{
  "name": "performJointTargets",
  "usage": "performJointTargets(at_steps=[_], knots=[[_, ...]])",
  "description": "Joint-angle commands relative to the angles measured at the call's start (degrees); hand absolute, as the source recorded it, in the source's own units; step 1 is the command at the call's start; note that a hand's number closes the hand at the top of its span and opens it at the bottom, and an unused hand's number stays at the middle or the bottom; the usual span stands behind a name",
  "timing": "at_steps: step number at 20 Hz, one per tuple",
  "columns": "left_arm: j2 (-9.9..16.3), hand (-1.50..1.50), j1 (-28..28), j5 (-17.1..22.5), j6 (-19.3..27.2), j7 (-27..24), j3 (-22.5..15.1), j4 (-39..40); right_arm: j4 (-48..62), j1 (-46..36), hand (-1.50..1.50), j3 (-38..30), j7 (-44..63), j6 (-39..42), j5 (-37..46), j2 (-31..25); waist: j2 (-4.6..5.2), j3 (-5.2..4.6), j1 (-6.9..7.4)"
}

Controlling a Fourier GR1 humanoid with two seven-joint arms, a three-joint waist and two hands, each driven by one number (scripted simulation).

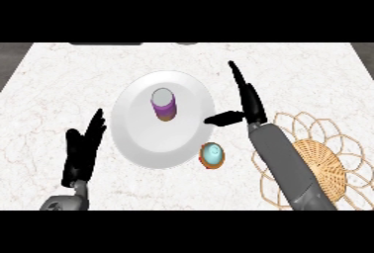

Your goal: Pick the can from the placemat and place it in the plate

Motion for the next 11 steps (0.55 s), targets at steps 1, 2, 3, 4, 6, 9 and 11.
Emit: performJointTargets(at_steps=[1, 2, 3, 4, 6, 9, 11], knots=[[0.3, 0.0, 2.8, 0.2, -1.0, 1.0, -0.5, -3.7, -0.4, 1.2, -1.5, -2.8, -0.7, 0.6, 0.7, -2.6, -0.05, 0.01, 0.07], [0.8, 0.0, 3.4, 0.1, -0.7, 2.4, -0.3, -6.0, 5.4, -1.1, -1.5, -3.6, -2.4, -2.2, 1.7, -1.5, 0.05, 0.02, 0.45], [0.6, 0.0, 1.2, -0.3, -1.1, 0.0, 0.1, -0.7, 1.1, 2.7, -1.5, -3.4, -1.9, -1.6, 1.5, -1.8, -0.01, 0.0, -0.06], [-2.0, 0.0, 0.7, -1.4, 1.7, 1.2, -1.3, -2.0, 5.3, -1.4, -1.5, -5.2, -2.6, -2.1, 1.5, -0.5, 0.06, 0.01, 0.2], [-0.9, 0.0, 4.0, -0.4, -0.2, 1.1, -1.0, -4.7, -0.7, 1.5, -1.5, -5.1, -1.3, 0.0, 1.5, -3.4, -0.07, 0.01, 0.01], [0.5, 0.0, 2.2, 0.6, -1.8, 1.6, 0.6, -3.4, 0.0, 4.2, -1.5, -4.7, -1.6, 0.7, 3.3, -2.8, -0.05, 0.0, -0.07], [-0.9, 0.0, 1.1, -0.2, -0.7, -3.5, 0.7, 2.5, 7.5, -1.1, -1.5, -6.1, -3.0, -2.7, 4.9, -0.9, 0.11, 0.0, 0.22]])
